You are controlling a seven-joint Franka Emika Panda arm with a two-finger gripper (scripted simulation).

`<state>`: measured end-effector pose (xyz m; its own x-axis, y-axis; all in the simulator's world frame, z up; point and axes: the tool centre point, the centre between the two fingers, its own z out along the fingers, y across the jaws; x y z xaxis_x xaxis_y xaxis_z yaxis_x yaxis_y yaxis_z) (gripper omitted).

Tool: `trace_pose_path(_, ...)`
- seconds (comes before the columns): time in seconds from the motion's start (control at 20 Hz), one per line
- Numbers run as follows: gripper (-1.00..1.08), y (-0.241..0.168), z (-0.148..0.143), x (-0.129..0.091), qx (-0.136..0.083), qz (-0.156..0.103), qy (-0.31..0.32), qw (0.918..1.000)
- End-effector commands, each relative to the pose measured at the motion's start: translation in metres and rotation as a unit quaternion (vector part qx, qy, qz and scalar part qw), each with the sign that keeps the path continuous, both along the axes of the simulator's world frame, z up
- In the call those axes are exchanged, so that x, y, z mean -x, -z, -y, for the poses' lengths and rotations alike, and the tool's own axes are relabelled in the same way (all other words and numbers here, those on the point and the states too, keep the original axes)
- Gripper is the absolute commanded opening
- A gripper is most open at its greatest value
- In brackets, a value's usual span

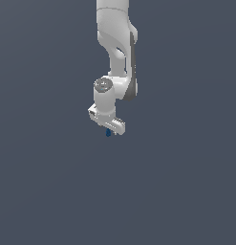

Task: Pick up the object and move it to a goal position.

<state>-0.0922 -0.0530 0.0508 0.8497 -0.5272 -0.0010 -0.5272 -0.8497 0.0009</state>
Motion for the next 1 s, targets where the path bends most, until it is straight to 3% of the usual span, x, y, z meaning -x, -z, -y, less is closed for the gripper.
trace_pose_path(0.0,1.0,0.0063,0.0,-0.0004,0.0,0.001,0.0,1.0)
trace_pose_path(0.15,1.0,0.0086,-0.0001,-0.0006,0.0,0.001,0.0,1.0)
trace_pose_path(0.2,-1.0,0.0086,-0.0001,-0.0006,0.0,0.001,0.0,1.0)
trace_pose_path(0.95,-1.0,0.0043,-0.0071,-0.0043,0.0,0.001,0.0,1.0)
